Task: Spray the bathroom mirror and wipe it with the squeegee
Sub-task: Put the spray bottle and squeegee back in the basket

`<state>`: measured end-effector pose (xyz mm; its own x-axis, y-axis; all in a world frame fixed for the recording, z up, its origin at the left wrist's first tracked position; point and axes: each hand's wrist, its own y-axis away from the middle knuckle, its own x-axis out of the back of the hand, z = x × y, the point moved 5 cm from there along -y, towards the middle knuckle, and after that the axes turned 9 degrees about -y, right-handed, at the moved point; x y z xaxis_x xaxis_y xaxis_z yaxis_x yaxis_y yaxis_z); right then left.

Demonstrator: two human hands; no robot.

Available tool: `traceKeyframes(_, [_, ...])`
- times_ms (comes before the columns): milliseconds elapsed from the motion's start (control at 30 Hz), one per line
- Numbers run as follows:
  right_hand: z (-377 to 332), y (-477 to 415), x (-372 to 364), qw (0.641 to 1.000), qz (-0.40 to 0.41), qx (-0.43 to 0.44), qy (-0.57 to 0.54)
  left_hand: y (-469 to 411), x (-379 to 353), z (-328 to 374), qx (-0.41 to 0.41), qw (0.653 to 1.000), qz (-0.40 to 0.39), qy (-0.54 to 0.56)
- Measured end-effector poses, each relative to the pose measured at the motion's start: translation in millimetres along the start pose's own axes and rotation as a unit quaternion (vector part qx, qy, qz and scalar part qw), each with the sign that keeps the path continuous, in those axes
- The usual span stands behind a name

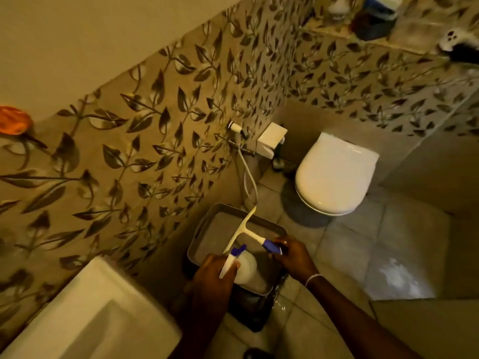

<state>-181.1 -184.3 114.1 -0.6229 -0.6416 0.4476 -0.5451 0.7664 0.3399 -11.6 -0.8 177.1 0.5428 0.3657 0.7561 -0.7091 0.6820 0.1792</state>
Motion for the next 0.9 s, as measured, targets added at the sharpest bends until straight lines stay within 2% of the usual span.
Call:
traceKeyframes(200, [37, -52, -31, 0.993, -0.045, -0.001, 0.106, -35, -52, -17, 0.010, 0.999, -0.040, -0.003])
traceKeyframes(367, [61, -82, -49, 0.986, -0.083, -0.017, 0.144, -49, -76, -31, 0.017, 0.999, -0.047, -0.022])
traceKeyframes(667, [82, -106, -64, 0.990, -0.069, -0.017, 0.124, -57, -104, -39, -0.004, 0.995, -0.086, -0.059])
traceKeyframes(800, [85, -108, -67, 0.992, -0.060, -0.012, 0.112, -61, -114, -40, -0.016, 0.994, -0.074, -0.073])
traceKeyframes(900, [82, -106, -66, 0.988, -0.046, -0.009, 0.145, -65, -118, -35, -0.025, 0.993, -0.071, -0.088])
